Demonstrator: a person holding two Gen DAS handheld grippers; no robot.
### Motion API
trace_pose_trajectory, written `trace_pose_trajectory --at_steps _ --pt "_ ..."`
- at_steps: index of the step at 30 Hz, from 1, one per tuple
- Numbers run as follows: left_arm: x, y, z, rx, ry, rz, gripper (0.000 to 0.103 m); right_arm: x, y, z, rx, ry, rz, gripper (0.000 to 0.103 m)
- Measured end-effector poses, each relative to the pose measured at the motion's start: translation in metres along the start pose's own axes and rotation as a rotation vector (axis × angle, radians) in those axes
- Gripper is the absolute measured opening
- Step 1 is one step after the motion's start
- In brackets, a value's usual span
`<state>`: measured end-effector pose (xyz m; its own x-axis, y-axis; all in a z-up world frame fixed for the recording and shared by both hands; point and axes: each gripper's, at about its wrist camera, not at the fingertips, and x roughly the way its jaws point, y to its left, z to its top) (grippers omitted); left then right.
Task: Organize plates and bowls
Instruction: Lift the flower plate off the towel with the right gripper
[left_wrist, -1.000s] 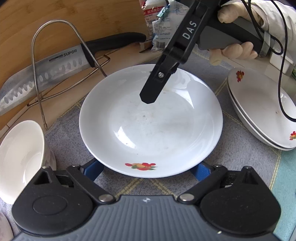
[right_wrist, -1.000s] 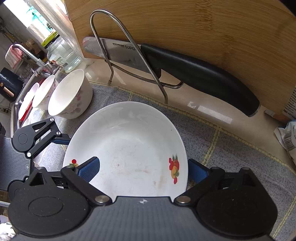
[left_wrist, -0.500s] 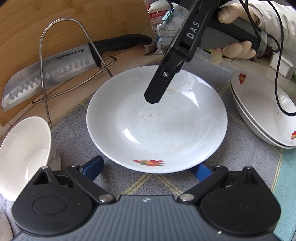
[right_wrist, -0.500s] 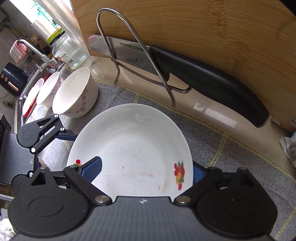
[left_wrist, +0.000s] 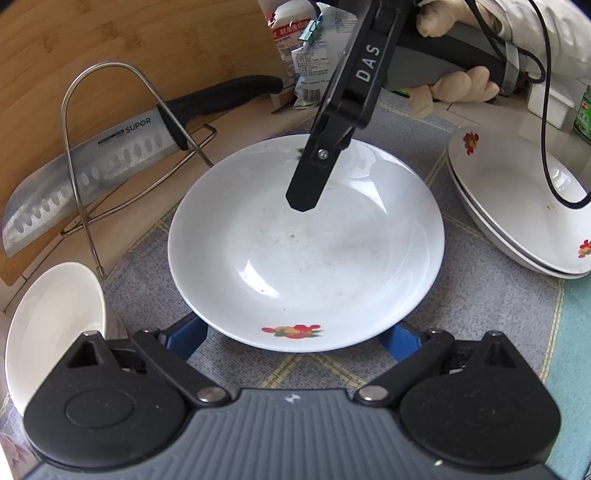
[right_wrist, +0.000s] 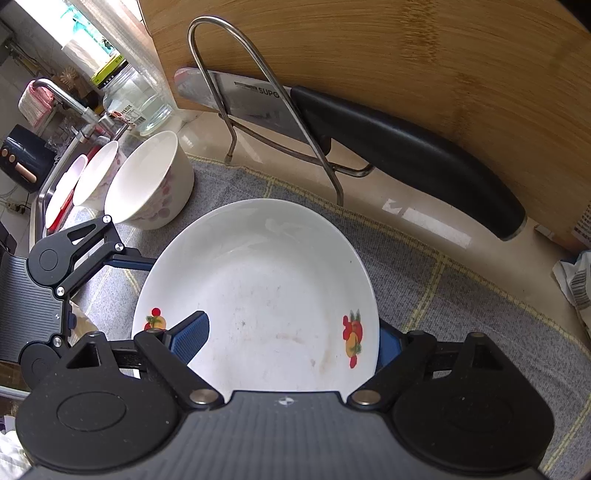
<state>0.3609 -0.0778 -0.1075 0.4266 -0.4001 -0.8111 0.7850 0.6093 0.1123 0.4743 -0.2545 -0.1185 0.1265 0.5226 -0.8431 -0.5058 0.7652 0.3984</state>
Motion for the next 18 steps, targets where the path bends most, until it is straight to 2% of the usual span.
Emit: trace_pose_trajectory --at_steps 10,18 --pt "-0.0049 0.0061 0.0003 -0.038 -0.009 -0.016 0.095 -0.0029 0.0004 -0.0004 0.022 -0.013 -0.011 0.094" --pt "-0.0009 0.0044 -0.0012 -0.012 -0.009 -0.028 0.095 0.0023 0.0040 -0.0029 -0.013 0.004 -0.037 0.094"
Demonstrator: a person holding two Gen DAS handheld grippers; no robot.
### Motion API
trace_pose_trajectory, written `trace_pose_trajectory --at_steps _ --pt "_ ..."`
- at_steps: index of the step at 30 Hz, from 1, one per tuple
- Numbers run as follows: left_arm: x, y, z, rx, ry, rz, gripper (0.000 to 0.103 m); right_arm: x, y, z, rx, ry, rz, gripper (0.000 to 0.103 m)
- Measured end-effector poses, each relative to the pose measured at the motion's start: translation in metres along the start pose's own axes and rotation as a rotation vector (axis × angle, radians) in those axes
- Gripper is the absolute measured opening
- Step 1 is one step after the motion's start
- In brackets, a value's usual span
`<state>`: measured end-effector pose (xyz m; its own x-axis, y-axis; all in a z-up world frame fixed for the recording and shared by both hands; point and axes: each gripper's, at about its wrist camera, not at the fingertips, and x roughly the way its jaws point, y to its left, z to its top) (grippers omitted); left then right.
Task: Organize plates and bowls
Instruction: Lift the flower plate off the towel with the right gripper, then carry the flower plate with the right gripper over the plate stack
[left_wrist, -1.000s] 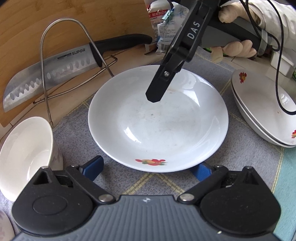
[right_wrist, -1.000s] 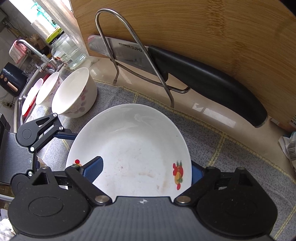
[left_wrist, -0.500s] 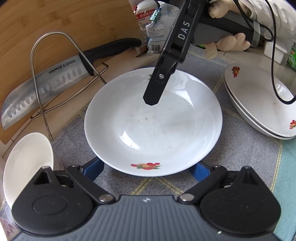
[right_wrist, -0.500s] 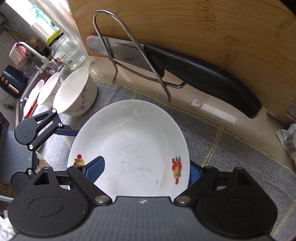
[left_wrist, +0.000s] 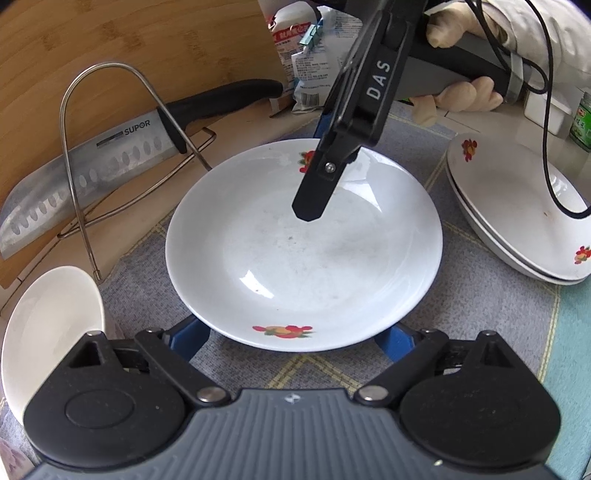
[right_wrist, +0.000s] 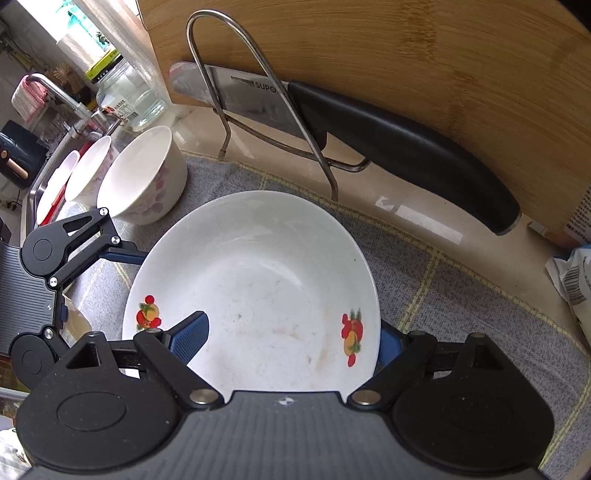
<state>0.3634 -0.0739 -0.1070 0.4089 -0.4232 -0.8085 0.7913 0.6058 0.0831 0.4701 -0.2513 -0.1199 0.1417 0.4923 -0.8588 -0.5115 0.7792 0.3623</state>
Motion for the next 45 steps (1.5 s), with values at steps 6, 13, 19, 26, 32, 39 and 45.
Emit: trace_pose_trajectory --at_steps 6,13,19,26,32,39,45 --pt "-0.002 0.008 -0.002 0.004 0.000 -0.066 0.095 0.000 -0.003 0.000 -0.048 0.002 0.028 0.094" --pt "-0.002 0.014 0.001 0.064 0.010 -0.091 0.096 0.000 -0.006 0.004 -0.064 -0.009 0.051 0.094" --pt "0.004 0.012 0.001 0.075 0.004 -0.069 0.101 0.002 -0.004 0.005 -0.074 -0.007 0.051 0.096" --pt "0.006 0.010 0.001 0.083 0.002 -0.055 0.101 0.002 -0.004 0.004 -0.072 -0.010 0.052 0.097" --pt "0.005 0.009 0.001 0.082 0.006 -0.054 0.101 0.001 -0.004 0.005 -0.052 -0.014 0.058 0.097" --pt "0.002 0.010 0.003 0.049 -0.003 -0.077 0.101 -0.002 -0.003 0.004 -0.044 -0.017 0.049 0.097" --pt "-0.003 0.007 0.002 0.049 -0.007 -0.078 0.101 -0.008 0.002 0.003 -0.049 -0.021 0.041 0.097"
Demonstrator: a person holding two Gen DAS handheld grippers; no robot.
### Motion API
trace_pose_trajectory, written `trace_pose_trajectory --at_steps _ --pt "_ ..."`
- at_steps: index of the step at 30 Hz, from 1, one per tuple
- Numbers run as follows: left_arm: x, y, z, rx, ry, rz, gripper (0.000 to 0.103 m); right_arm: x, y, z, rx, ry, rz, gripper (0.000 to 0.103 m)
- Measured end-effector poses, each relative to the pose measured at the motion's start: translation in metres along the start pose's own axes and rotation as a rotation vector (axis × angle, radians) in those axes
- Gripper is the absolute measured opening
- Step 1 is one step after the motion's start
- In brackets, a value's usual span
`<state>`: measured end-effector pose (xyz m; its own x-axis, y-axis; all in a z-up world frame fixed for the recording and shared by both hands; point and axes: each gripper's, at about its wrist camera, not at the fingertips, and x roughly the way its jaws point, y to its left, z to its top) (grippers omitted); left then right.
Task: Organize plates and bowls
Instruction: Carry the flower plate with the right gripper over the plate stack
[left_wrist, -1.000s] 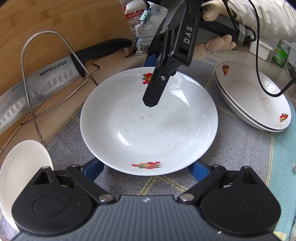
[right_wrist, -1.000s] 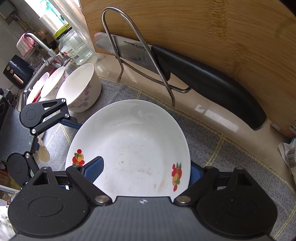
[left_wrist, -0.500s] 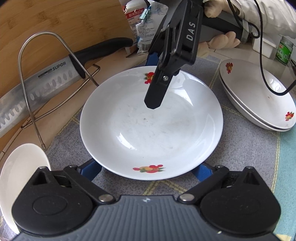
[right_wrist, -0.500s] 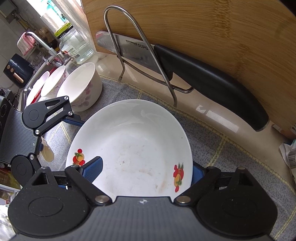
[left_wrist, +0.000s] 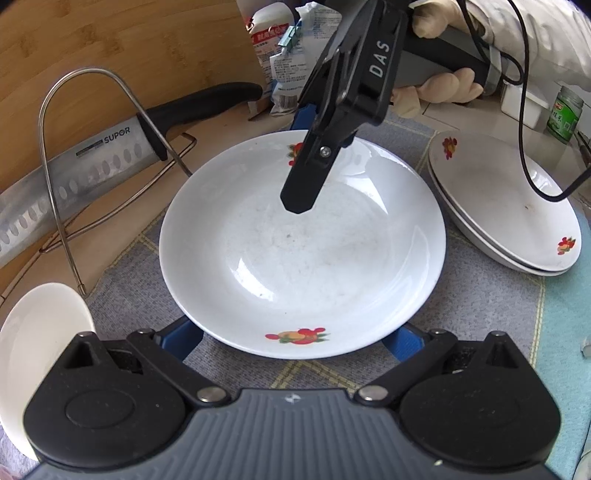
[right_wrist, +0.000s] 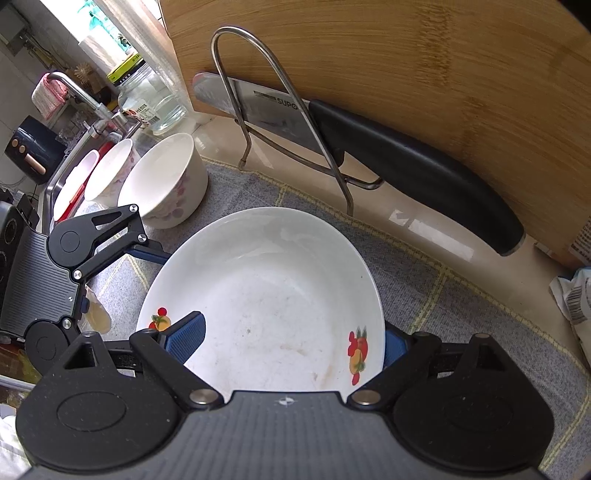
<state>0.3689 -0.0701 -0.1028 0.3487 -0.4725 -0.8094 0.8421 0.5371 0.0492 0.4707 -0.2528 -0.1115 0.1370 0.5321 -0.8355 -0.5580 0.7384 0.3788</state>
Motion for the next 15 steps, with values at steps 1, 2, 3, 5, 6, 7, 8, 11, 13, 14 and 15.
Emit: trace_pose_trajectory --at_steps 1,2,3,5,6,7,8,11,13,14,15 --pt "-0.002 -0.001 0.000 0.002 -0.001 0.001 0.101 -0.001 0.000 0.000 0.001 -0.002 0.000 0.097" --pt "-0.003 -0.002 0.000 0.005 -0.004 0.003 0.101 -0.003 0.001 -0.001 0.002 -0.004 0.001 0.097" --pt "-0.003 -0.002 0.002 0.007 -0.006 0.004 0.101 -0.004 0.002 -0.001 0.004 -0.005 0.000 0.097" --pt "-0.006 -0.003 0.002 0.010 -0.010 0.005 0.101 -0.007 0.004 -0.002 0.003 -0.009 -0.005 0.097" --pt "-0.007 -0.004 0.003 0.012 -0.011 0.006 0.101 -0.008 0.006 -0.003 0.000 -0.011 -0.009 0.097" --pt "-0.009 -0.005 0.003 0.014 -0.012 0.007 0.101 -0.010 0.008 -0.004 0.000 -0.015 -0.012 0.097" --pt "-0.010 -0.006 0.004 0.017 -0.012 0.009 0.101 -0.013 0.009 -0.005 0.000 -0.019 -0.011 0.097" --pt "-0.014 -0.010 0.004 0.023 -0.015 0.011 0.101 -0.019 0.015 -0.007 0.001 -0.029 -0.015 0.097" --pt "-0.018 -0.014 0.004 0.028 -0.021 0.013 0.101 -0.023 0.018 -0.010 -0.001 -0.033 -0.024 0.097" --pt "-0.020 -0.015 0.005 0.029 -0.023 0.012 0.101 -0.025 0.020 -0.011 0.002 -0.035 -0.028 0.097" --pt "-0.022 -0.017 0.005 0.031 -0.024 0.009 0.101 -0.026 0.021 -0.013 0.004 -0.036 -0.031 0.097"
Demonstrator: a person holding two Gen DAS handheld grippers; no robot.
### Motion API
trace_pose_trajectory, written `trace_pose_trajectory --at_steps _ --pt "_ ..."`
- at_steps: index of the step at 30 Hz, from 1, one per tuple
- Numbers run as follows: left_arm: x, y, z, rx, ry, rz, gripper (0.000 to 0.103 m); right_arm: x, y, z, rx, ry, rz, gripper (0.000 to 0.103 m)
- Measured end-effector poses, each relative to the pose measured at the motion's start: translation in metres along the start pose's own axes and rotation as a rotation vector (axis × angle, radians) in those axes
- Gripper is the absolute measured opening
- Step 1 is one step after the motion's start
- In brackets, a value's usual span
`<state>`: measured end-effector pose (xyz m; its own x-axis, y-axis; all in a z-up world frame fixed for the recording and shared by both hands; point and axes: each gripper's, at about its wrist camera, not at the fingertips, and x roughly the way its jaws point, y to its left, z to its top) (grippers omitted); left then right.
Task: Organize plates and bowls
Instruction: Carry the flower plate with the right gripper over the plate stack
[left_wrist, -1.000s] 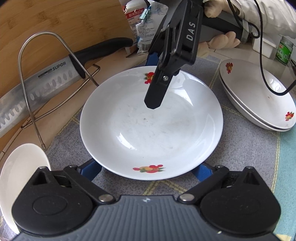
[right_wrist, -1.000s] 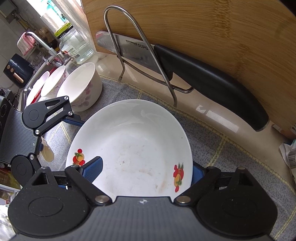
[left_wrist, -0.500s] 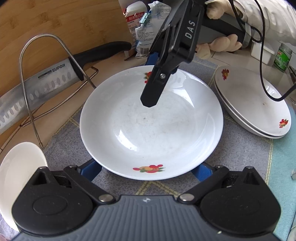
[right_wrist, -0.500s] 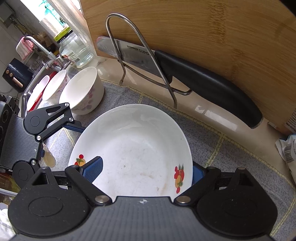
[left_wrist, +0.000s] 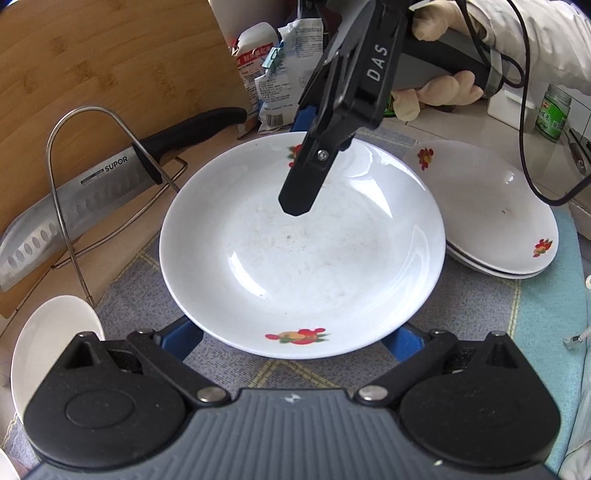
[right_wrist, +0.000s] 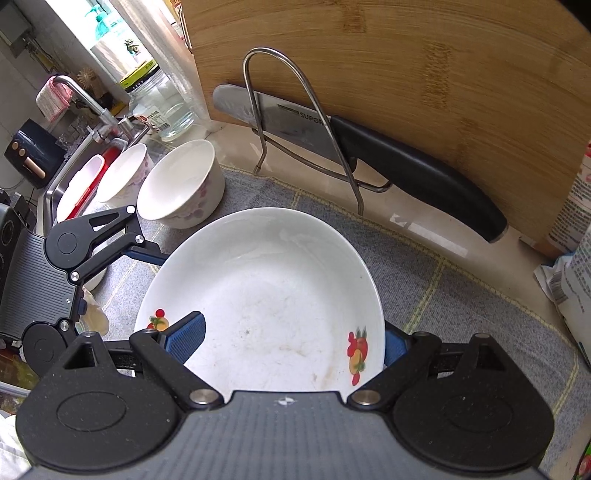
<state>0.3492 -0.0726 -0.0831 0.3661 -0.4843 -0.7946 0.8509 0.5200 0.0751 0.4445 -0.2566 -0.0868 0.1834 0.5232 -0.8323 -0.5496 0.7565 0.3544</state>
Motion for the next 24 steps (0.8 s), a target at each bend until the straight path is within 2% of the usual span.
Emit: trace_pose_trajectory --at_steps 24 --pt "-0.012 -0.043 0.029 0.145 -0.033 -0.057 0.101 -0.059 0.014 -0.061 0.095 -0.086 -0.099 0.097"
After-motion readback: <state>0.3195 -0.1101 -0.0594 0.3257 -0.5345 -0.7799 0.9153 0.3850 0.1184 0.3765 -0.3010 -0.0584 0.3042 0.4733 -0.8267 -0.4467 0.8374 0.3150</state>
